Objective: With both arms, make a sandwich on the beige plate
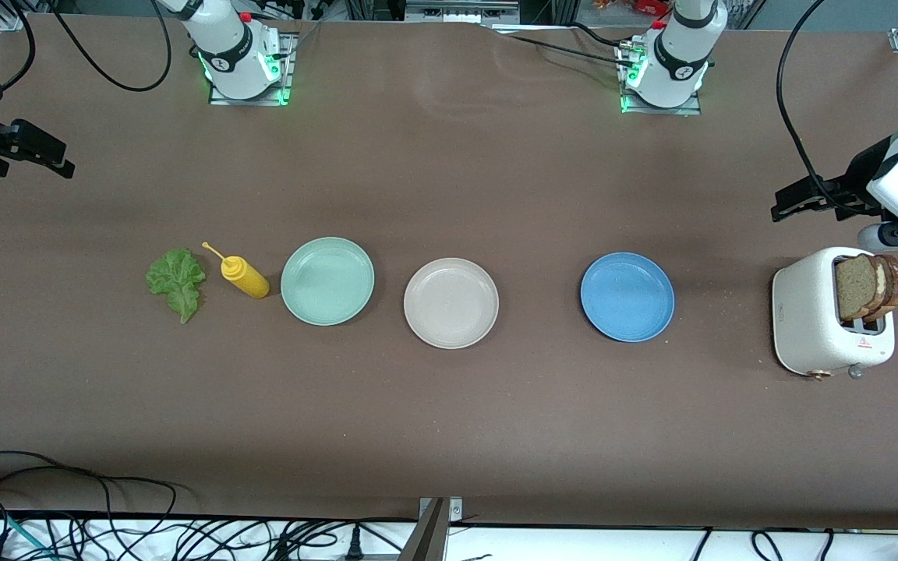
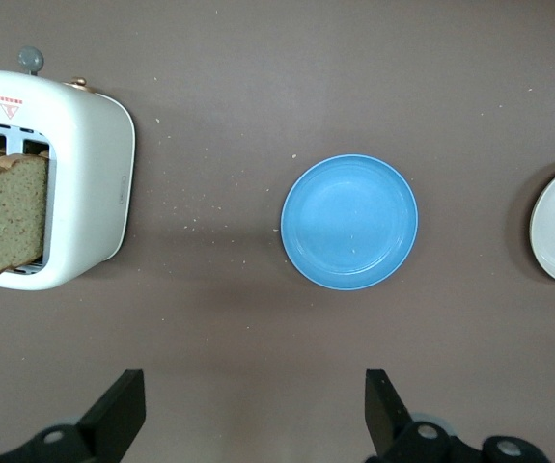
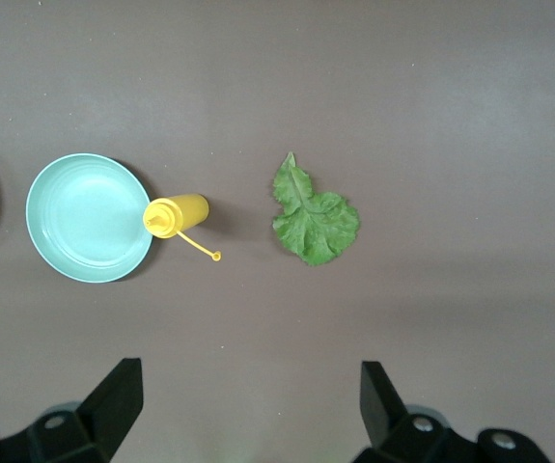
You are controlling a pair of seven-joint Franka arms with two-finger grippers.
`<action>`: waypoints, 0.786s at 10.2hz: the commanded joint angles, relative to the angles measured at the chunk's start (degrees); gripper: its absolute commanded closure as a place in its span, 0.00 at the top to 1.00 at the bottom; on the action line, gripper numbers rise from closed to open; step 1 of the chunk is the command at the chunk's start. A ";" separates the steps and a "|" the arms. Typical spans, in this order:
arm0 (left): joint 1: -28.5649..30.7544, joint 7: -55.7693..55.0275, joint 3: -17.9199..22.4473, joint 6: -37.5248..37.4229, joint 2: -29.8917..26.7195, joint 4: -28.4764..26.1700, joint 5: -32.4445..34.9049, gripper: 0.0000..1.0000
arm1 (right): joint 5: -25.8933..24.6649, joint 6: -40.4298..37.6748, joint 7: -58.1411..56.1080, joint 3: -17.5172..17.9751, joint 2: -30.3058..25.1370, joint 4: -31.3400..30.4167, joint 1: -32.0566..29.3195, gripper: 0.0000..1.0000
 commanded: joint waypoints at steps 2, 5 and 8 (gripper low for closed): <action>0.64 -0.14 0.22 -0.41 5.03 2.88 -0.78 1.00 | -0.74 -0.92 -0.05 -0.03 -0.61 0.39 0.08 1.00; 3.61 1.68 0.48 -0.76 5.38 3.15 1.68 1.00 | -0.65 -0.92 -0.14 -0.03 -0.61 0.31 0.08 1.00; 6.61 17.66 0.57 3.86 8.54 2.89 9.29 1.00 | -0.65 -0.92 -0.14 -0.03 -0.61 0.39 0.08 1.00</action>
